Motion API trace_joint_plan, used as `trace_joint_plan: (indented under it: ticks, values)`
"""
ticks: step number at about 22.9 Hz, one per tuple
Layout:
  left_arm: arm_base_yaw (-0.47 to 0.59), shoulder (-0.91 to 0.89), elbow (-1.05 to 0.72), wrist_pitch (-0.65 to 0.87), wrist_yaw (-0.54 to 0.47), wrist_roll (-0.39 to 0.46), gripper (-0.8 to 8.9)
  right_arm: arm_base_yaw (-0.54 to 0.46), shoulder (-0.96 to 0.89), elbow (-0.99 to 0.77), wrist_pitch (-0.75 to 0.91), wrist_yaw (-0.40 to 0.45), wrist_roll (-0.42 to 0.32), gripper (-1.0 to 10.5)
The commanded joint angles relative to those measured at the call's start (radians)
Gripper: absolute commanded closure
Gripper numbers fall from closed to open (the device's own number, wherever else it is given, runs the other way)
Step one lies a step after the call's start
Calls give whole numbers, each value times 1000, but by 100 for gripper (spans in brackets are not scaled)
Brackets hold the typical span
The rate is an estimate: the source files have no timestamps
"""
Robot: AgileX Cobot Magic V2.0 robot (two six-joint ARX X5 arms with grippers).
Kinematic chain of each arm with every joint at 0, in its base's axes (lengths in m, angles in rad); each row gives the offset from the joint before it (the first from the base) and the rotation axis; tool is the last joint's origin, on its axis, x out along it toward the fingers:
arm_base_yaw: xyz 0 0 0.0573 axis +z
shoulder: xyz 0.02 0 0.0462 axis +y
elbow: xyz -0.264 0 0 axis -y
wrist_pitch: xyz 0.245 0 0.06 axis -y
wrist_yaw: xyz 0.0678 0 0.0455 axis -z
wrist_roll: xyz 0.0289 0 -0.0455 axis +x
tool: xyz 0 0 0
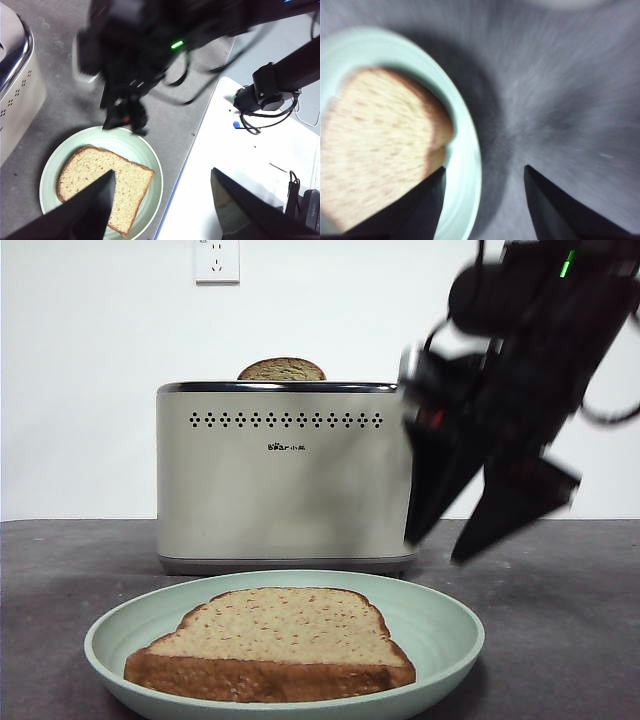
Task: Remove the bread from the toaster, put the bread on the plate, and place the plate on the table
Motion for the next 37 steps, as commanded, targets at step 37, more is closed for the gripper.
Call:
trace_joint_plan:
  ticks: [37]
  values:
    - [33, -17, 31, 53, -51, -50, 803, 221, -552, 13, -172, 3, -16, 943]
